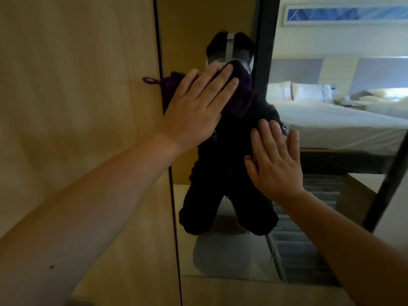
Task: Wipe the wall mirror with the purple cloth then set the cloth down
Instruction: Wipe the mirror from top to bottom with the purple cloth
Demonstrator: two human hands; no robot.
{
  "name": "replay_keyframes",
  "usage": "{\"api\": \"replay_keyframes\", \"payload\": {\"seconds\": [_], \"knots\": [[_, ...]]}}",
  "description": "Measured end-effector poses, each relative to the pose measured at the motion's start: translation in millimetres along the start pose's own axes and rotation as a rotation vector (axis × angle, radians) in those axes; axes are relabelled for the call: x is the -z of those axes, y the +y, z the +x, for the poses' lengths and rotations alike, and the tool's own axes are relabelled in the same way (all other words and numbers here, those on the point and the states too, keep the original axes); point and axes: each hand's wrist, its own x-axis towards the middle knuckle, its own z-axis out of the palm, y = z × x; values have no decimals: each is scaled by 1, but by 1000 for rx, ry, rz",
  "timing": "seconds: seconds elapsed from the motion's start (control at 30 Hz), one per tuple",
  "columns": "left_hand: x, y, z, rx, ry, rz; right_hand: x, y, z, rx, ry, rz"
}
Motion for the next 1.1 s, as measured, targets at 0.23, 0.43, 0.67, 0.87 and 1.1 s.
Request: {"api": "replay_keyframes", "payload": {"seconds": [0.23,0.43,0.67,0.87,1.1], "knots": [[-4,60,-98,-57,-60,-151,-4,1,-1,6,87,18],[-8,114,-233,-194,-236,-149,-3,1,-2,-2,29,-5],[9,115,-222,-107,-292,-276,23,2,2,-10,-158,37],[24,85,-128,26,-169,-370,59,46,-6,-207,-212,74],[15,37,87,6,70,-171,49,103,-11,-245,-234,-7]]}}
